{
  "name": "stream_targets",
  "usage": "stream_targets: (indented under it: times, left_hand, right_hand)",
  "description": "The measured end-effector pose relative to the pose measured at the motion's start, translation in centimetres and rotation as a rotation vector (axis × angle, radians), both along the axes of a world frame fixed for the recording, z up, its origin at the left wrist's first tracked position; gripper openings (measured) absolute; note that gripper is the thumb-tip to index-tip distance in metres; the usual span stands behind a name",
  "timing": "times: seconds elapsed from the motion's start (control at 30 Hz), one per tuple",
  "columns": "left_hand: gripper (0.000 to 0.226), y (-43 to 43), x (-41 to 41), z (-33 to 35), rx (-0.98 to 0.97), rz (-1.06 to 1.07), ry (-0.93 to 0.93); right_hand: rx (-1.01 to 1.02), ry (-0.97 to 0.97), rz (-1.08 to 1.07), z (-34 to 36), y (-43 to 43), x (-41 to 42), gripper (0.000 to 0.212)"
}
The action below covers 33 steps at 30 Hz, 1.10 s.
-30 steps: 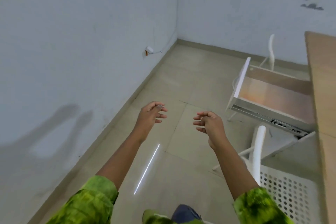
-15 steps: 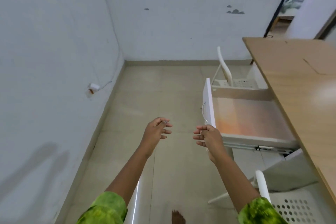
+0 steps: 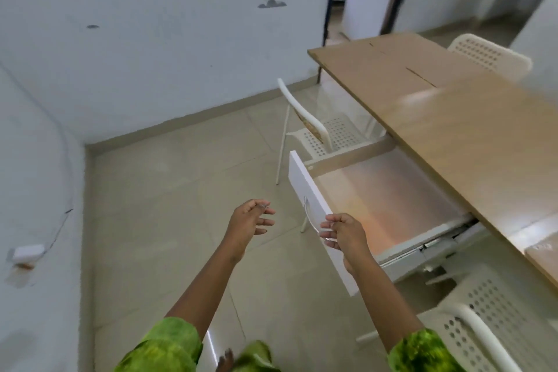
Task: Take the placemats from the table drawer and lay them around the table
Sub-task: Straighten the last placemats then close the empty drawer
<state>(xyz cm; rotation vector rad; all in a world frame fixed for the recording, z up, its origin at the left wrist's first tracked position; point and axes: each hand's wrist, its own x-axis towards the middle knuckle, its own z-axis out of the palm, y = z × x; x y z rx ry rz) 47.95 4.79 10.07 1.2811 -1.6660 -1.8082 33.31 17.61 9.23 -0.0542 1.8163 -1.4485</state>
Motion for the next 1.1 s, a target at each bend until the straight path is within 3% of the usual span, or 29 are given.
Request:
stream_targets:
  times: [0.4, 0.53, 0.77, 0.9, 1.0, 1.1]
  left_hand:
    - [0.017, -8.8, -7.4, -1.5, 0.091, -0.468, -0.040]
    - [0.021, -10.2, -10.8, -2.9, 0.198, -0.494, -0.106]
    - [0.052, -13.0, -14.5, -5.5, 0.491, -0.497, -0.264]
    - [0.051, -14.5, -17.6, -5.9, 0.534, -0.532, -0.297]
    - [0.038, -15.1, -19.3, -5.5, 0.614, -0.582, -0.335]
    - [0.051, -15.6, -20.3, -5.7, 0.737, -0.561, -0.332]
  right_hand:
    - [0.095, -0.032, -0.435, -1.0, -2.3, 0.1, 0.024]
    - [0.152, -0.034, -0.451, -1.2, -2.5, -1.0, 0.024]
    - [0.235, -0.178, -0.497, -1.4, -3.4, -0.6, 0.016]
    - [0.287, -0.254, -0.617, -2.8, -4.1, 0.1, 0.010]
    - [0.170, -0.371, -0.826, -3.8, -5.1, 0.8, 0.013]
    - [-0.238, -0.525, -1.167, -4.5, -6.7, 1.1, 0.037]
